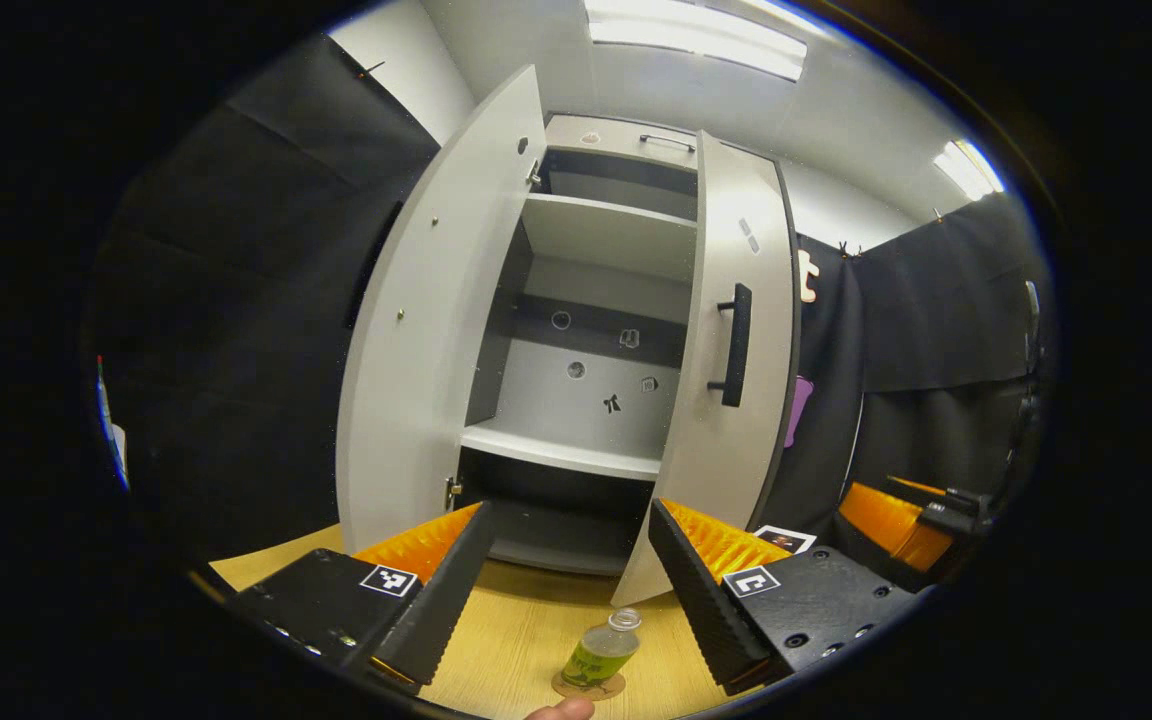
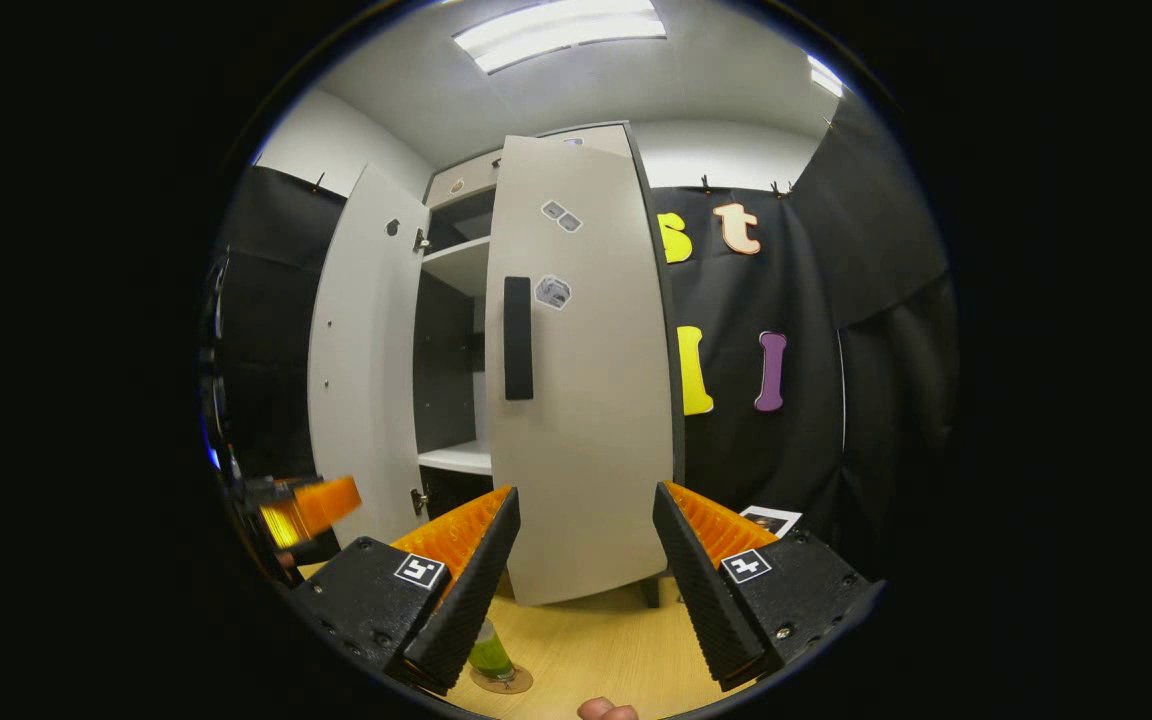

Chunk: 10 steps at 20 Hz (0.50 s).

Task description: Grasp the bottle in the cabinet with the left hand and place it on the coaster, then close the right door with the right hand and the left door with the left hand.

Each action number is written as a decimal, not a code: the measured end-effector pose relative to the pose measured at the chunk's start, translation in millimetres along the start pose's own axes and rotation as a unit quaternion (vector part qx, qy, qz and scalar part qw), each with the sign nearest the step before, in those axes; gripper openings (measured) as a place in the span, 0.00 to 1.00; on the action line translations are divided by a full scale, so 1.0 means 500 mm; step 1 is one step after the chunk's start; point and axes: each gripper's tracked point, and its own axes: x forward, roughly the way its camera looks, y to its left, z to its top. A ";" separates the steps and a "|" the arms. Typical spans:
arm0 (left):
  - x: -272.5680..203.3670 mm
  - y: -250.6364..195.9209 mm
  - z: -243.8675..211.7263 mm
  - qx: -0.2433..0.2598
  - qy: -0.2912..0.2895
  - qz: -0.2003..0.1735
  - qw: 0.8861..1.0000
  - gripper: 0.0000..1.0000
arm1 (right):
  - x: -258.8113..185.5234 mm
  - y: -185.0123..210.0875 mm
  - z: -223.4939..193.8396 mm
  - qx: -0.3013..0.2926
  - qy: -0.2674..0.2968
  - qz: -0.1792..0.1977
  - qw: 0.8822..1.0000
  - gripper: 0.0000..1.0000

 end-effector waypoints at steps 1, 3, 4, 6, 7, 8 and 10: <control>-0.002 0.016 0.012 -0.005 0.004 0.009 1.000 0.95 | 0.000 -0.002 -0.009 -0.001 0.007 0.000 1.000 0.82; -0.011 0.056 0.056 -0.022 -0.002 0.027 0.999 0.95 | -0.002 -0.002 -0.023 0.006 0.019 0.003 1.000 0.83; -0.017 0.088 0.082 -0.030 -0.011 0.042 0.999 0.95 | -0.002 -0.005 -0.030 0.009 0.027 0.003 1.000 0.82; -0.030 0.179 0.134 -0.038 -0.037 0.090 0.995 0.95 | -0.003 -0.013 -0.044 0.010 0.039 0.002 0.999 0.83; -0.033 0.233 0.157 -0.033 -0.050 0.121 0.991 0.95 | -0.003 -0.018 -0.045 0.010 0.041 -0.001 0.999 0.82; -0.037 0.292 0.180 -0.026 -0.062 0.157 0.985 0.95 | -0.002 -0.023 -0.042 0.010 0.041 -0.004 0.999 0.83; -0.028 0.380 0.211 -0.020 -0.077 0.203 0.976 0.95 | 0.001 -0.029 -0.034 0.012 0.038 -0.007 0.999 0.83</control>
